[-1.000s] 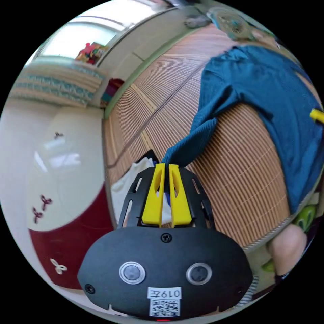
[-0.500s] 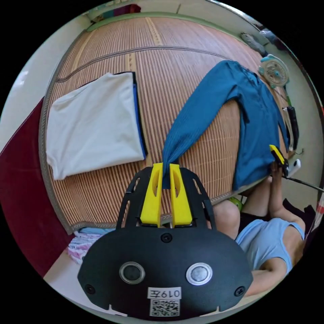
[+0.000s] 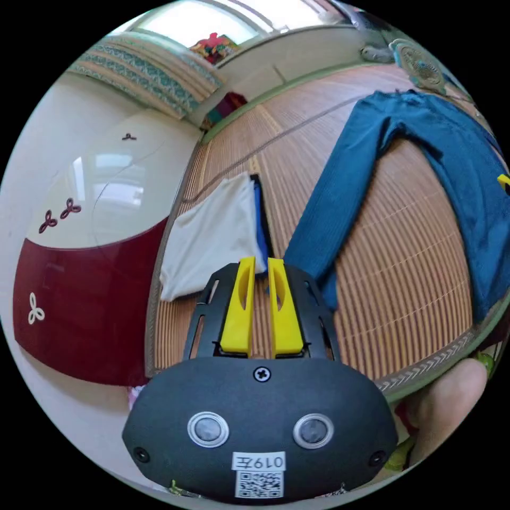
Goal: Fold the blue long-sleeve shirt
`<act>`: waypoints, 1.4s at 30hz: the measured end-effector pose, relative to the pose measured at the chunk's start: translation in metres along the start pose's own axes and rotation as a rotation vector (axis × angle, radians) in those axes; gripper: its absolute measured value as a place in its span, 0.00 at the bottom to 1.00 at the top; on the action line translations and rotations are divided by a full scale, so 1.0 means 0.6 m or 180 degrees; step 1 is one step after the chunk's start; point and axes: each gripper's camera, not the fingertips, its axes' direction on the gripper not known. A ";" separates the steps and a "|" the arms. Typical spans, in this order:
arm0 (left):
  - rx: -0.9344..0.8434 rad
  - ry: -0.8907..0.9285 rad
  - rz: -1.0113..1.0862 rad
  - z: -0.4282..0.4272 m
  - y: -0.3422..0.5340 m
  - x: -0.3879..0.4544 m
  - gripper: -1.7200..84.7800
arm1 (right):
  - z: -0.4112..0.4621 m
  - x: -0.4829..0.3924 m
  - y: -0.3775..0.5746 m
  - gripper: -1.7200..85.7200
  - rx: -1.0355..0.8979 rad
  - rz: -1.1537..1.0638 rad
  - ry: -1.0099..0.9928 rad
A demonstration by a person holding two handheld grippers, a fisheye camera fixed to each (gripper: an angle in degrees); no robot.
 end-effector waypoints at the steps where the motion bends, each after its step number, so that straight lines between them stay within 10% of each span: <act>1: 0.0125 0.0131 -0.0021 0.000 -0.025 0.013 0.04 | 0.002 -0.004 -0.001 0.01 -0.0007 -0.0034 0.0022; 11: 0.0167 0.1061 0.0459 0.046 -0.191 0.125 0.03 | 0.005 -0.057 -0.014 0.02 -0.0217 -0.0440 -0.1146; 17: -0.0137 0.1407 -0.0509 0.142 -0.213 0.031 0.03 | 0.036 -0.173 -0.043 0.11 -0.0438 -0.0914 -0.1036; 30: -0.0916 0.0653 -0.0248 0.266 -0.319 0.007 0.04 | 0.113 -0.235 -0.057 0.01 -0.1447 -0.1273 -0.1046; 42: -0.0194 0.0597 -0.0749 0.169 -0.161 -0.052 0.04 | 0.033 -0.230 -0.120 0.01 -0.0703 -0.1131 -0.0970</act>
